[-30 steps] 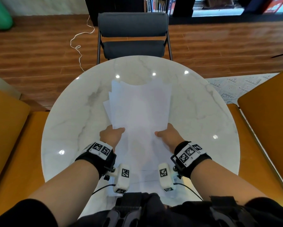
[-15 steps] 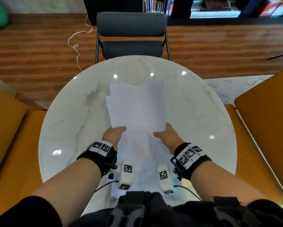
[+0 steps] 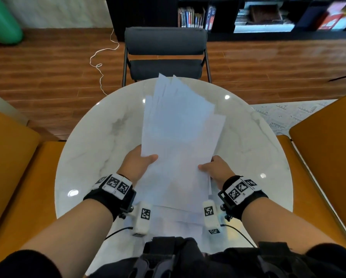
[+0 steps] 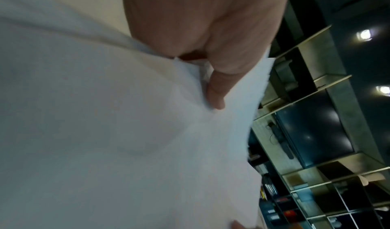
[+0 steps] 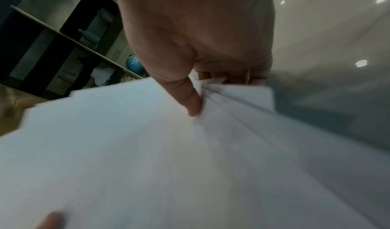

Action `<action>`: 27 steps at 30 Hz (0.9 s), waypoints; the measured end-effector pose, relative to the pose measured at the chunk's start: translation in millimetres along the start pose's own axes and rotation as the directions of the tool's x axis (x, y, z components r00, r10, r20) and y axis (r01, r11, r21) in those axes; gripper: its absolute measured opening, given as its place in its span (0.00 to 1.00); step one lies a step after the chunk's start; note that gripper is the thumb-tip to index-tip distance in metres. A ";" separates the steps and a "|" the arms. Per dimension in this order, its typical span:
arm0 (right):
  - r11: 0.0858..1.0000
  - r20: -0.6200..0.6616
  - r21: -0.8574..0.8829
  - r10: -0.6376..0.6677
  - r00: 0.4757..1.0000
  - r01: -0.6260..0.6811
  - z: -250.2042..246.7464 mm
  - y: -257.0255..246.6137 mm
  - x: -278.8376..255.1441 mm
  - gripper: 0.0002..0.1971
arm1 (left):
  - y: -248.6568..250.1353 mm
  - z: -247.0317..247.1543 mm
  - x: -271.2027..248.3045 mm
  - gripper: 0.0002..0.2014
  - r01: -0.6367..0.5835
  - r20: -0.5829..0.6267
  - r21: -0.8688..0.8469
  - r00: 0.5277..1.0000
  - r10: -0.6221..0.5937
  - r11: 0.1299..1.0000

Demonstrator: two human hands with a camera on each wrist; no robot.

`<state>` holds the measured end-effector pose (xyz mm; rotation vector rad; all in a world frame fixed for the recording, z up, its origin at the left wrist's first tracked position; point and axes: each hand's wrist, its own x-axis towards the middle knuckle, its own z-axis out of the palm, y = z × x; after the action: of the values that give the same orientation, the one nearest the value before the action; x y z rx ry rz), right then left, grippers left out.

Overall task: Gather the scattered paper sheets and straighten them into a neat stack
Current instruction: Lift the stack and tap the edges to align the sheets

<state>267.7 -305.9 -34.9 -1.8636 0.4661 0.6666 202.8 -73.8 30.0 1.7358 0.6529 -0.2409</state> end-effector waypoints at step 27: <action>0.733 -0.230 0.169 -0.621 0.749 0.659 -28.9 -81.0 -112.9 0.28 | 48.1 -17.8 -60.4 0.24 -0.450 -0.240 -0.270 0.887 0.393 0.851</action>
<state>235.9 -301.6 103.3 -1.6929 -0.0285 -0.0188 176.2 -81.5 104.3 1.5461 0.3893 0.3195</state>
